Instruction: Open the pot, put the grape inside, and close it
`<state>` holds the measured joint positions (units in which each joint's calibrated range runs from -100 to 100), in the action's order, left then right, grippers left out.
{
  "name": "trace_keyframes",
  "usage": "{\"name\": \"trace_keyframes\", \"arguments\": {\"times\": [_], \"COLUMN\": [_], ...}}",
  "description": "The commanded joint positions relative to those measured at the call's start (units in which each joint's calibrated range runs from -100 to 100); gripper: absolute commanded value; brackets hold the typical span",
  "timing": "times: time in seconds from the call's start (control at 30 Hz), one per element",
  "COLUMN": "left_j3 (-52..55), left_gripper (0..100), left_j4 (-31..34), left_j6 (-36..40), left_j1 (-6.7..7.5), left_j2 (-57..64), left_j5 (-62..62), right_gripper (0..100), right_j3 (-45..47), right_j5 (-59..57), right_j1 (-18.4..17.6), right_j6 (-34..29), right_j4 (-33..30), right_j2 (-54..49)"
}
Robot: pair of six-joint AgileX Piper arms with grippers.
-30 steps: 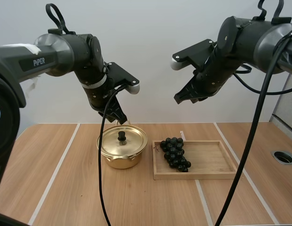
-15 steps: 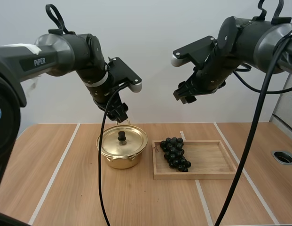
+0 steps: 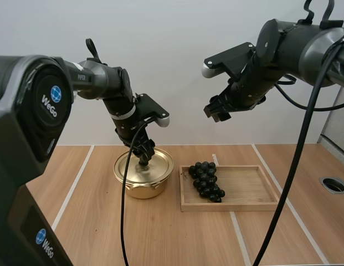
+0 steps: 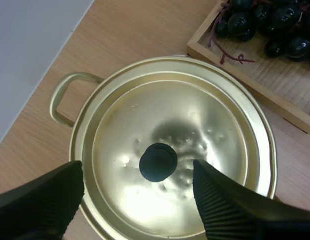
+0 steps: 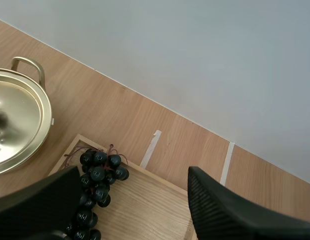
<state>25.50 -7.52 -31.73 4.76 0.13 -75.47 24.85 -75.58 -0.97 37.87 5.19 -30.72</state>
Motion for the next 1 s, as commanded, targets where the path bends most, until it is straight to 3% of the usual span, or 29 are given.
{"name": "trace_keyframes", "arguments": {"times": [0.0, 0.97], "left_j3": [-0.6, -0.6], "left_gripper": [100, 100], "left_j4": [-1.3, -5.5], "left_j6": [-0.2, -4.1], "left_j1": [0.17, 0.17], "left_j2": [-1.7, -5.2], "left_j5": [1.4, -0.7], "right_gripper": [100, 100], "right_j3": [-0.5, -0.5], "right_j5": [1.0, 0.8], "right_j1": [0.0, 0.0], "right_j6": [-0.3, -0.3], "right_j4": [0.5, 2.8], "right_j2": [-0.3, -0.3]}}
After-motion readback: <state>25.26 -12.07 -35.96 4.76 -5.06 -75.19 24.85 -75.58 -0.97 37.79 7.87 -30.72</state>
